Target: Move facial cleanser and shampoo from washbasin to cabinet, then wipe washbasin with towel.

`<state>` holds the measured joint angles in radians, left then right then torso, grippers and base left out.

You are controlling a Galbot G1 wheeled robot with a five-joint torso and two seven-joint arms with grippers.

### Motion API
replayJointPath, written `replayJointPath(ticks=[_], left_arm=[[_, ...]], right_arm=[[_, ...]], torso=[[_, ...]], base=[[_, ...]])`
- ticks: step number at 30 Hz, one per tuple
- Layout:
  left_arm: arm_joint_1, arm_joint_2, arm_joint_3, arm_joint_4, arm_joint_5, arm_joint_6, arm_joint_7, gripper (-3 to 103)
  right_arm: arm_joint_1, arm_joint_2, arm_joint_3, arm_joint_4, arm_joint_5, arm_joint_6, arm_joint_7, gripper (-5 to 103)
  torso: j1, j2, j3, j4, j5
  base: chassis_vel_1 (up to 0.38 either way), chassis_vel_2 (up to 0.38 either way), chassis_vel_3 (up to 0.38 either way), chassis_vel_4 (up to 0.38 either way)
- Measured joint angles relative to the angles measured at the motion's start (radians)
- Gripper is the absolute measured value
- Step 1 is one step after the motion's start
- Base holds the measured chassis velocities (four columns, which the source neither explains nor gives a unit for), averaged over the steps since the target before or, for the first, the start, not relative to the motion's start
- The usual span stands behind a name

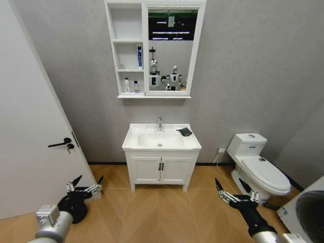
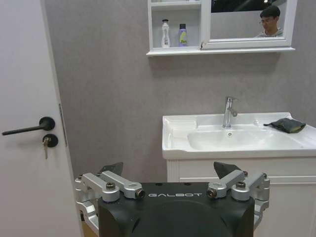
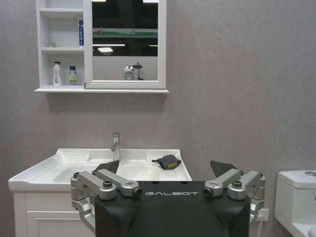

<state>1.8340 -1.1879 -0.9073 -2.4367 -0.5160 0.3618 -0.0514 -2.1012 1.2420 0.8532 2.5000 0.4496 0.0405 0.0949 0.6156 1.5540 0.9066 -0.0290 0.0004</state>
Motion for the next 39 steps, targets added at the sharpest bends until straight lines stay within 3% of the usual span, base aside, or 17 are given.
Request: replayJointPath(ticks=[12,13,39], left_arm=[[0.000,0.000,0.000,0.000,0.000,0.000,0.000,100],[0.000,0.000,0.000,0.000,0.000,0.000,0.000,100],[0.000,0.000,0.000,0.000,0.000,0.000,0.000,100]], right_arm=[[0.000,0.000,0.000,0.000,0.000,0.000,0.000,100],[0.000,0.000,0.000,0.000,0.000,0.000,0.000,100],[0.000,0.000,0.000,0.000,0.000,0.000,0.000,100]], torso=[[-0.001,0.001,0.000,0.0001,-0.0010],[-0.001,0.001,0.000,-0.0007,-0.0002],[0.000,0.000,0.000,-0.0001,-0.0004]], base=[[0.260,-0.239,-0.261,0.251],[0.014,0.003,-0.108,0.021],[-0.022,0.007,0.019,-0.006]])
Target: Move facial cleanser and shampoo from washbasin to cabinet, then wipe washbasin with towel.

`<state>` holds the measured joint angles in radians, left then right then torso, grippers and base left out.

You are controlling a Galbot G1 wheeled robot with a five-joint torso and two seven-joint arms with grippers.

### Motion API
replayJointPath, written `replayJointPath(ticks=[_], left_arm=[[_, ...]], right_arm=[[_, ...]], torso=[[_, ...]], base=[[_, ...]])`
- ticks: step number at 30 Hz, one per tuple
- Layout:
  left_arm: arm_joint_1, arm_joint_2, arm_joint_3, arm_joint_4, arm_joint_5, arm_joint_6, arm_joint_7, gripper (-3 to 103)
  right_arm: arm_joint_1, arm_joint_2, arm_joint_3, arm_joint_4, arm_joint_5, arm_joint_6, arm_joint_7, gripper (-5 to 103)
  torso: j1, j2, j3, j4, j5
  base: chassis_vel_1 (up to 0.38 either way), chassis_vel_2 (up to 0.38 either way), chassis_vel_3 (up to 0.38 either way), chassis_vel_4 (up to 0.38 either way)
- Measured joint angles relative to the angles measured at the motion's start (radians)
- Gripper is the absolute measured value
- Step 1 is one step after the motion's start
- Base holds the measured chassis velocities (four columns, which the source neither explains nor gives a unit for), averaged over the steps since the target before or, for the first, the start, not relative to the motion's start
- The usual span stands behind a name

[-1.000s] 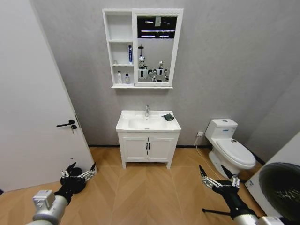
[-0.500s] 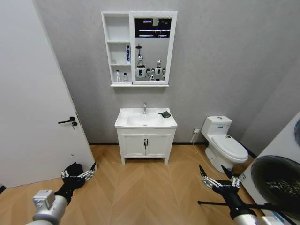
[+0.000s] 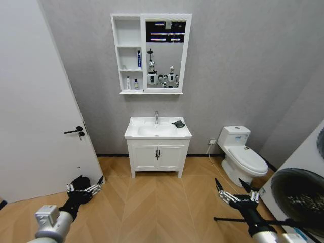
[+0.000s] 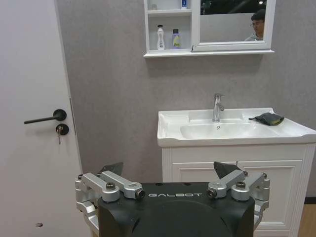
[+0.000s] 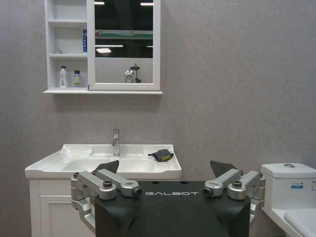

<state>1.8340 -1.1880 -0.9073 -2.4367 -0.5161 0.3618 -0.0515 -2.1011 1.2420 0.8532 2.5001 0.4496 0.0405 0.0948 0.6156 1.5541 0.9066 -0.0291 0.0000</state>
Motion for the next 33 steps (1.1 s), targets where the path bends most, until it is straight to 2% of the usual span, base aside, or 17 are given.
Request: replayJointPath(ticks=[33], left_arm=[[0.000,0.000,0.000,0.000,0.000,0.000,0.000,100]], right_arm=[[0.000,0.000,0.000,0.000,0.000,0.000,0.000,100]], torso=[[0.000,0.000,0.000,0.0000,0.0000]], base=[[0.000,0.000,0.000,0.000]])
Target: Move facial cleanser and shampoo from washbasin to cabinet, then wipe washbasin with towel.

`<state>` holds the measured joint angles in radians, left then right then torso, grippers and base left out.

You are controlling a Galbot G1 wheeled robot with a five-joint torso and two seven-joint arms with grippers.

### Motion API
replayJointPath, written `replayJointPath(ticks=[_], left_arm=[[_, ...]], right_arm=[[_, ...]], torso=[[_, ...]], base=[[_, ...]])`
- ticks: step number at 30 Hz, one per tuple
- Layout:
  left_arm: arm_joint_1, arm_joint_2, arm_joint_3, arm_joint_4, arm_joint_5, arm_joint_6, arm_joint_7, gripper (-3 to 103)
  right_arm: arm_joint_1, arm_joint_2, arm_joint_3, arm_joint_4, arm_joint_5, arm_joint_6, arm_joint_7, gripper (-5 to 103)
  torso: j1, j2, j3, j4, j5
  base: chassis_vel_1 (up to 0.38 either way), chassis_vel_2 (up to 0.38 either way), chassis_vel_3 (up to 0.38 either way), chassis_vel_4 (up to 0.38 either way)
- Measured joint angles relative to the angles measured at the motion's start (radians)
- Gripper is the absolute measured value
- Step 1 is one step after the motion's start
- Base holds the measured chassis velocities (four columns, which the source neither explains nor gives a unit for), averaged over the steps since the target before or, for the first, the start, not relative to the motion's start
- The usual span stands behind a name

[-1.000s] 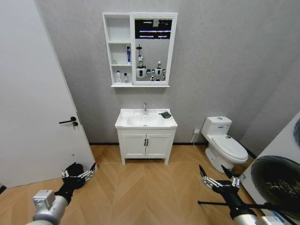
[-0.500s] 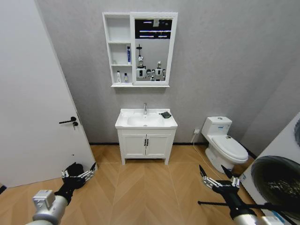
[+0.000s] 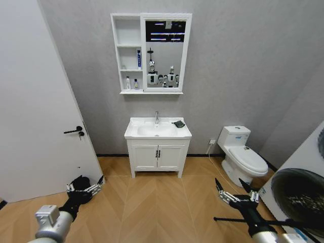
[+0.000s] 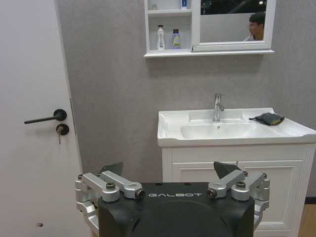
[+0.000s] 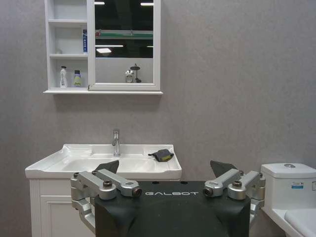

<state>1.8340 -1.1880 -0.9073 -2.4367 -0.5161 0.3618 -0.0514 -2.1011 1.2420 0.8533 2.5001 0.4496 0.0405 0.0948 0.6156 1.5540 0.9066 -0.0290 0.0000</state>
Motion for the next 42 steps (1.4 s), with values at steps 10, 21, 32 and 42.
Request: replayJointPath(ticks=[10,21,32,42], left_arm=[[0.000,0.000,0.000,0.000,0.000,0.000,0.000,100],[0.000,0.000,0.000,0.000,0.000,0.000,0.000,100],[0.000,0.000,0.000,0.000,0.000,0.000,0.000,100],[0.000,0.000,0.000,0.000,0.000,0.000,0.000,100]], right_arm=[[0.000,0.000,0.000,0.000,0.000,0.000,0.000,100],[0.000,0.000,0.000,0.000,0.000,0.000,0.000,100],[0.000,0.000,0.000,0.000,0.000,0.000,0.000,100],[0.000,0.000,0.000,0.000,0.000,0.000,0.000,100]], torso=[[0.000,0.000,0.000,0.0000,0.0000],[0.000,0.000,0.000,0.0000,0.0000],[0.000,0.000,0.000,0.0000,0.0000],[0.000,0.000,0.000,0.0000,0.0000]], base=[[0.000,0.000,0.000,0.000],[0.000,0.000,0.000,0.000],[0.000,0.000,0.000,0.000],[0.000,0.000,0.000,0.000]])
